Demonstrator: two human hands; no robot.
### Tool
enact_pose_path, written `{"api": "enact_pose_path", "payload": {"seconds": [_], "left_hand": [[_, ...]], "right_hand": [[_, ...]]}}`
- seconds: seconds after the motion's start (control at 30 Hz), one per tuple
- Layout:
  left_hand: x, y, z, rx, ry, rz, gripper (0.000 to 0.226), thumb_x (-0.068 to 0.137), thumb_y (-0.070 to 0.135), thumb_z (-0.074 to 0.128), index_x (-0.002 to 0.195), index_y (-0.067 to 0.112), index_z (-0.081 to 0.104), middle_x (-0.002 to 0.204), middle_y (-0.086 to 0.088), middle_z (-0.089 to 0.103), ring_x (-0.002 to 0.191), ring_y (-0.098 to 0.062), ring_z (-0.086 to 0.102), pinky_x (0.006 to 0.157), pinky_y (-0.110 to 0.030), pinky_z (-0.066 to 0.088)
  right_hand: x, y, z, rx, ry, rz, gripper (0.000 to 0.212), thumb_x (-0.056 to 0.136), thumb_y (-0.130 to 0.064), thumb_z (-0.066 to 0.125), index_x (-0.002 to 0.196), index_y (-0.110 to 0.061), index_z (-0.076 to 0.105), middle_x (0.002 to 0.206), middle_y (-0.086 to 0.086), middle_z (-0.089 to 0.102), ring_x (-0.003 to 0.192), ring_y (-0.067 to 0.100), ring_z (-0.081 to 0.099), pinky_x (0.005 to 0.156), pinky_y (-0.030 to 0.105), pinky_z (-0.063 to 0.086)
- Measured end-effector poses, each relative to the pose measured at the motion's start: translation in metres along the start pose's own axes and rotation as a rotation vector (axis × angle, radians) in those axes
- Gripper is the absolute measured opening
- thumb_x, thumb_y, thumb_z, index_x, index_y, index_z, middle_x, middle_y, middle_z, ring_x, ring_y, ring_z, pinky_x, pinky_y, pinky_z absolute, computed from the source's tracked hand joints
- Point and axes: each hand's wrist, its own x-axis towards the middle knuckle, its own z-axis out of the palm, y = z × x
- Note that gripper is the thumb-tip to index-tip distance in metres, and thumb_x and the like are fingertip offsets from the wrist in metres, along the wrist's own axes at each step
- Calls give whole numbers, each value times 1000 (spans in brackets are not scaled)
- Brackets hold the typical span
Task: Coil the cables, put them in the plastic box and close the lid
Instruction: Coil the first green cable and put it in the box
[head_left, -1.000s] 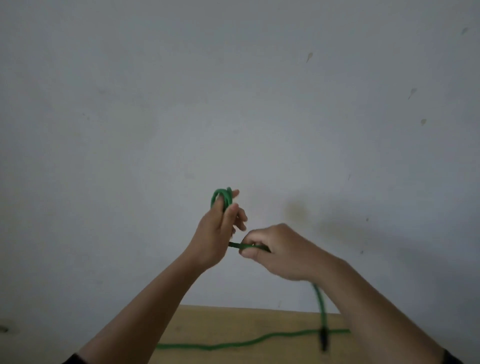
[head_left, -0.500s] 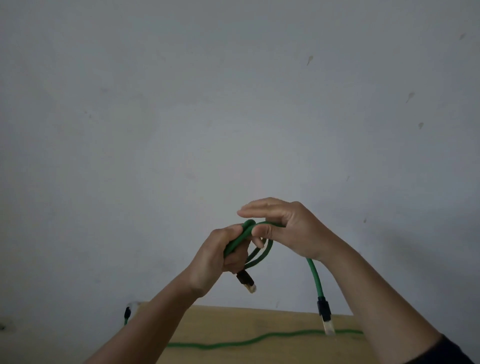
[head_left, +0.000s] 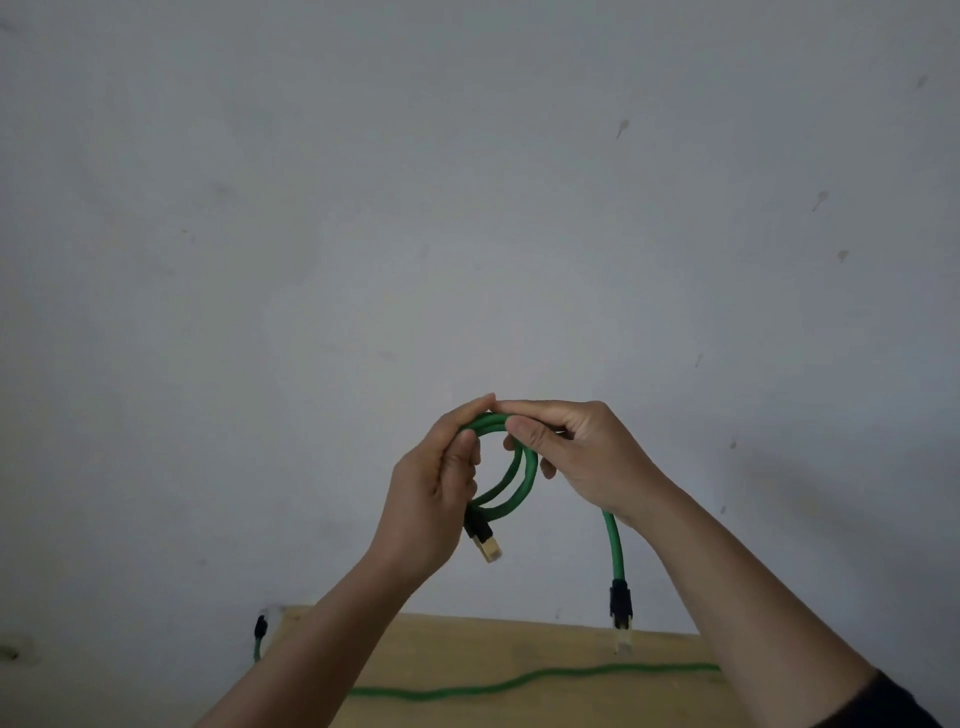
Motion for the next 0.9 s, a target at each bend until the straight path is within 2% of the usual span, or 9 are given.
{"api": "enact_pose_path", "payload": {"seconds": [0.07, 0.13, 0.23, 0.37, 0.43, 0.5, 0.67, 0.8, 0.9], "left_hand": [[5, 2, -4, -25, 48, -29, 31, 98, 22, 36, 116, 29, 60, 69, 7, 47, 57, -7, 41, 53, -26, 39], [11, 3, -12, -82, 122, -78, 31, 100, 15, 35, 111, 25, 62, 68, 1, 44, 54, -6, 38, 51, -25, 37], [19, 3, -28, -161, 207, -158, 33, 100, 12, 33, 106, 21, 64, 68, -2, 41, 53, -7, 34, 49, -20, 35], [20, 6, -36, -325, 152, -262, 33, 101, 14, 32, 107, 16, 64, 67, -2, 39, 53, -9, 28, 47, -18, 31], [18, 9, -35, -423, 117, -302, 32, 101, 15, 32, 108, 13, 63, 66, -1, 39, 53, -9, 27, 46, -17, 29], [14, 10, -33, -484, 93, -318, 32, 100, 15, 33, 109, 13, 63, 65, 1, 41, 53, -9, 27, 45, -16, 29], [2, 12, -12, -473, 19, -309, 31, 99, 16, 34, 109, 17, 64, 65, 1, 39, 53, -9, 28, 47, -17, 30], [-1, 11, 1, -436, -2, -301, 32, 100, 15, 34, 110, 19, 64, 67, -1, 38, 54, -9, 28, 47, -18, 31], [-2, 11, 5, -451, -26, -317, 32, 99, 14, 34, 111, 19, 63, 66, 0, 39, 53, -9, 28, 47, -18, 31]], "right_hand": [[-3, 1, -2, -43, -2, 28, 29, 94, -26, 51, 116, -42, 60, 92, -17, 71, 62, 0, 57, 63, 13, 44], [-9, 4, -7, -59, -1, 36, 34, 97, -21, 45, 121, -43, 56, 93, -18, 70, 59, 5, 53, 64, 15, 42], [-17, 7, -12, -30, -18, -5, 37, 98, -13, 42, 122, -37, 57, 84, -13, 67, 59, 7, 49, 67, 21, 45], [-18, 11, -12, -121, -86, -8, 39, 93, -13, 53, 120, -41, 56, 74, -14, 65, 76, 8, 57, 78, 14, 46], [-15, 14, -11, -123, 4, -19, 38, 90, -11, 57, 113, -42, 59, 71, -13, 66, 73, 7, 59, 73, 17, 48], [-12, 16, -10, -82, 160, -40, 34, 89, -9, 58, 103, -39, 63, 70, -11, 66, 61, 0, 55, 62, 15, 44], [-8, 19, 0, 132, 507, -35, 25, 92, -5, 52, 100, -23, 67, 69, -6, 62, 49, 6, 47, 49, 17, 42], [-7, 22, 11, 294, 646, 73, 23, 93, -5, 50, 96, -20, 67, 69, -2, 59, 47, 6, 43, 47, 17, 41], [-8, 27, 13, 300, 700, 127, 21, 93, -7, 51, 98, -19, 67, 70, -1, 60, 47, 6, 44, 47, 17, 42]]}}
